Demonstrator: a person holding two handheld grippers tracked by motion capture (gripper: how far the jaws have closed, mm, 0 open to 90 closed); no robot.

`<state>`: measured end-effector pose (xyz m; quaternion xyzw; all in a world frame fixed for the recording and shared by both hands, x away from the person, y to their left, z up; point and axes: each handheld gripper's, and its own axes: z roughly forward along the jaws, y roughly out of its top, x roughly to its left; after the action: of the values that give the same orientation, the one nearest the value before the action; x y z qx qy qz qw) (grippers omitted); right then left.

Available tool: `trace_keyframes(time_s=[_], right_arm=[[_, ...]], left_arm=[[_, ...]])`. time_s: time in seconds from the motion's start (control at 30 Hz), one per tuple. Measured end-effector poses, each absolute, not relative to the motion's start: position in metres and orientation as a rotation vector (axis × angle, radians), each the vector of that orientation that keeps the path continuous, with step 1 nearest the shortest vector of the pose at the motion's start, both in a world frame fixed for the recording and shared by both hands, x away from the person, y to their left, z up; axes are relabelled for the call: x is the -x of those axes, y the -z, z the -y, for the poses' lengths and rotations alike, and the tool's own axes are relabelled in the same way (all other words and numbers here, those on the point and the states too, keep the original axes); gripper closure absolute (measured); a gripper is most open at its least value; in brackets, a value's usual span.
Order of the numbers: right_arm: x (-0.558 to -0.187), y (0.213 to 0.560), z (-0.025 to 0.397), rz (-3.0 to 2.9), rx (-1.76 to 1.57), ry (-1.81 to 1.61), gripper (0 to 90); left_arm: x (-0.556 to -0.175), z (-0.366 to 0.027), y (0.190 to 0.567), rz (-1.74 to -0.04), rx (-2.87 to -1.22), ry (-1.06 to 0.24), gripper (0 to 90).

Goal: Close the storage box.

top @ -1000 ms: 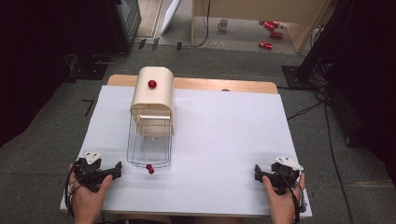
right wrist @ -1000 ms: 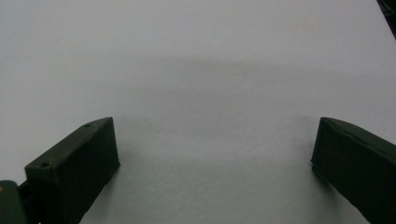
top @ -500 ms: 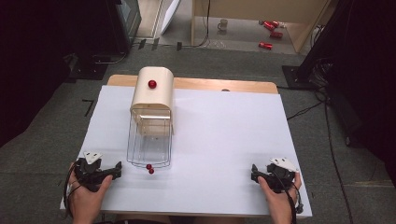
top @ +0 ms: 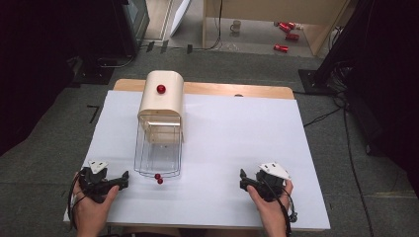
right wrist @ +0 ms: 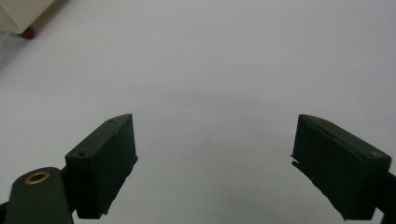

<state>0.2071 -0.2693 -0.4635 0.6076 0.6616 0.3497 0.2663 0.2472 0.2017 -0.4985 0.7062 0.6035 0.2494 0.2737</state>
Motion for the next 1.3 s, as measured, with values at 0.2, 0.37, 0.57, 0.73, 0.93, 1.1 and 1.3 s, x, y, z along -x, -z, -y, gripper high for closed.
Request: trace_keyframes(time_s=[0.2, 0.37, 0.57, 0.73, 0.93, 1.1, 1.3], right_arm=[[-0.209, 0.457, 0.243, -1.845, -1.595, -0.977, 13.2], [-0.208, 0.453, 0.222, -1.884, -1.566, -1.001, 13.2], [-0.206, 0.450, 0.199, -1.929, -1.536, -1.032, 13.2], [-0.206, 0.448, 0.177, -1.961, -1.508, -1.073, 13.5], [-0.205, 0.443, 0.148, -1.988, -1.474, -1.140, 14.9], [-0.201, 0.442, 0.127, -2.004, -1.450, -1.176, 16.8], [-0.197, 0.444, 0.109, -2.025, -1.438, -1.212, 22.5]], left_arm=[[-0.247, -0.202, 0.498, -1.624, -1.900, -0.671, 0.0], [-0.247, -0.202, 0.498, -1.624, -1.900, -0.670, 0.0], [-0.247, -0.202, 0.498, -1.624, -1.900, -0.670, 0.0], [-0.247, -0.202, 0.498, -1.624, -1.900, -0.670, 0.0], [-0.247, -0.202, 0.498, -1.624, -1.901, -0.670, 0.0], [-0.247, -0.202, 0.498, -1.624, -1.902, -0.670, 0.0], [-0.248, -0.202, 0.498, -1.624, -1.903, -0.670, 0.0]])
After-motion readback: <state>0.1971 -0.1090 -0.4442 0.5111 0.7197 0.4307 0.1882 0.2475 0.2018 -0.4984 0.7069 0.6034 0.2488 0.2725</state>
